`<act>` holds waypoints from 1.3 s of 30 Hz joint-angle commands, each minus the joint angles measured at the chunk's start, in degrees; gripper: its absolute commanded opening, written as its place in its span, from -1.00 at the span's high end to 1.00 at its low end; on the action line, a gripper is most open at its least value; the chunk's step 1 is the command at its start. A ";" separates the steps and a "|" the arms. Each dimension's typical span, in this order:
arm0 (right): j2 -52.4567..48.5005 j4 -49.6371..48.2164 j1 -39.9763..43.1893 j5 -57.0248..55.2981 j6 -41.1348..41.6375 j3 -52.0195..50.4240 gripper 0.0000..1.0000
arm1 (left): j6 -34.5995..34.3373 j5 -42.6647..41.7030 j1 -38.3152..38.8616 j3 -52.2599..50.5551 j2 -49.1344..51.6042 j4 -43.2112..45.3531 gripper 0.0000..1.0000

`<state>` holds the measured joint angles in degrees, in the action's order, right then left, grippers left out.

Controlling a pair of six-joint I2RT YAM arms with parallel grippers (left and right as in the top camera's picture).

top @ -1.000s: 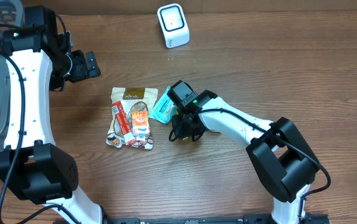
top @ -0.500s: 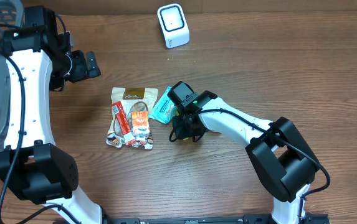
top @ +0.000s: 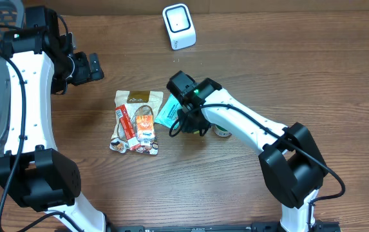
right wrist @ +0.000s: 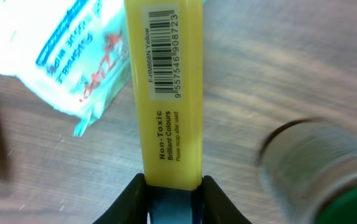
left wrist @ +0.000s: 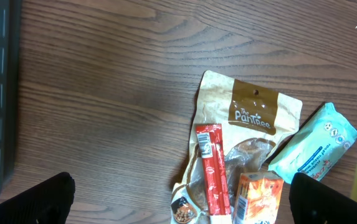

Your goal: Scan the item barcode

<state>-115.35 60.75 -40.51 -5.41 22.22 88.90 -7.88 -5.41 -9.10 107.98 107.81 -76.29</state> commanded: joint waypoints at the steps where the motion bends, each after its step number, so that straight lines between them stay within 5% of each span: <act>1: 0.22 0.39 -2.36 -7.87 -0.24 0.20 0.61 | 1.07 -0.42 0.13 -0.15 -0.26 0.07 -1.00; 15: 0.13 -11.37 -11.93 -23.12 -5.46 -9.31 0.59 | 1.05 -0.42 0.13 -0.15 -0.26 0.04 -0.99; 30: 0.13 -16.04 -12.57 -15.47 -7.50 -10.54 0.26 | 1.07 -0.42 0.13 -0.15 -0.26 0.04 -1.00; 39: 2.64 -9.73 -11.28 -15.39 -7.50 -2.60 0.03 | 1.07 -0.42 0.13 -0.15 -0.26 0.04 -1.00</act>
<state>-115.37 50.72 -52.93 -20.93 14.76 81.78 -7.86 -5.41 -9.10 107.98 107.81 -76.29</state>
